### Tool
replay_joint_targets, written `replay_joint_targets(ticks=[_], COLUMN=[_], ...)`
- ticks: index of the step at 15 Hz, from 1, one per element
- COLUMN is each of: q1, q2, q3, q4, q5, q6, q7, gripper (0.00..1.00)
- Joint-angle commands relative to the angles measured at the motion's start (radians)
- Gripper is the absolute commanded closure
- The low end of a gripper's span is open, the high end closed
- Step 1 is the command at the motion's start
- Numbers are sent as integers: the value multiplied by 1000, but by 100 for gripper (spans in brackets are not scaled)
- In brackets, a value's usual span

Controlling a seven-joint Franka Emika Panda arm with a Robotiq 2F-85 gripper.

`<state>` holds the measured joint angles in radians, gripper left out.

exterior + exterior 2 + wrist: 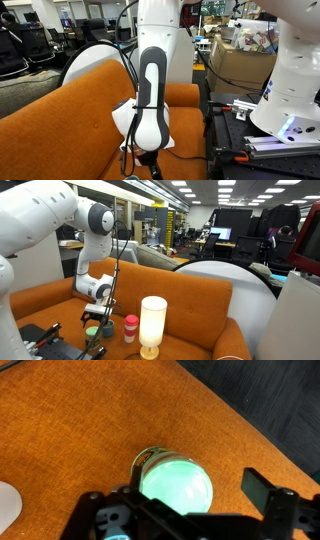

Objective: Remove the lid from the green bowl

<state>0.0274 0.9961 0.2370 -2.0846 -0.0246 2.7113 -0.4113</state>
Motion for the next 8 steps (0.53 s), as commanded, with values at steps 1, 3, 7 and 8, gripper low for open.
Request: replay_joint_targets(ticks=[1,3,7,8], q1=[-1,-3,5,-1], q2=[53,79,117,124], q3=[-7,-6,-9,-3], q4=[70,101,147,154], q5=[-38,-47,-59,-60], q6=[-22,-25,-41,-45], q7=[21,19,25,19], gripper=[0,0,0,0])
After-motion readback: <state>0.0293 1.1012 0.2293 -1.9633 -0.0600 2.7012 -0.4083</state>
